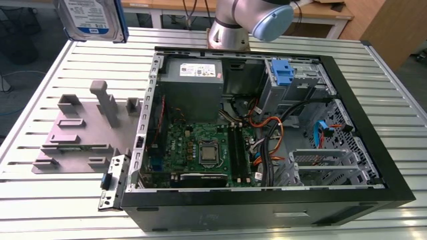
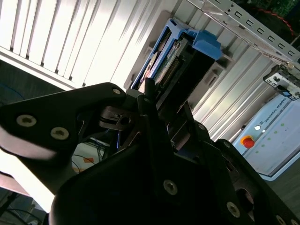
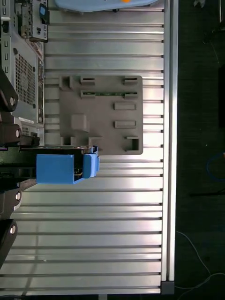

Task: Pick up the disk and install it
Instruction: 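Pick up the disk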

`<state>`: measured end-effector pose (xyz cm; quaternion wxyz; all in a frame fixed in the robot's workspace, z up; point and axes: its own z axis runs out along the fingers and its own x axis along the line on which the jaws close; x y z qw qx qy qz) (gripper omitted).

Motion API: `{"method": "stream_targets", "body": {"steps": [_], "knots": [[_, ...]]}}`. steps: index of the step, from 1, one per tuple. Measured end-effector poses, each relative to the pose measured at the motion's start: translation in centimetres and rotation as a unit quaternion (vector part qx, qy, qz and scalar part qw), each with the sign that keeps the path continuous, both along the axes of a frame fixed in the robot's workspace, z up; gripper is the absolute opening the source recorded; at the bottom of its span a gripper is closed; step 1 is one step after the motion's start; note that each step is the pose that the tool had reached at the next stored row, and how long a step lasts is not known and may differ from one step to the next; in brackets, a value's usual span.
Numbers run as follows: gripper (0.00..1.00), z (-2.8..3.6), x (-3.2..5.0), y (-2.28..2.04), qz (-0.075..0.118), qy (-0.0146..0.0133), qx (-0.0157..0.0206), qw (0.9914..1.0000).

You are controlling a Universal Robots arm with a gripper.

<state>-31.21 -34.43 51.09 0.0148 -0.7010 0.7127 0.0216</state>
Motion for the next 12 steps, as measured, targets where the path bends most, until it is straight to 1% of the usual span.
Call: {"method": "stream_targets", "body": {"steps": [8,12], "knots": [[0.35,0.0,1.46,0.07,0.0,0.0,0.0,1.0],[0.35,0.0,2.34,0.11,0.0,0.0,0.0,1.0]]}}
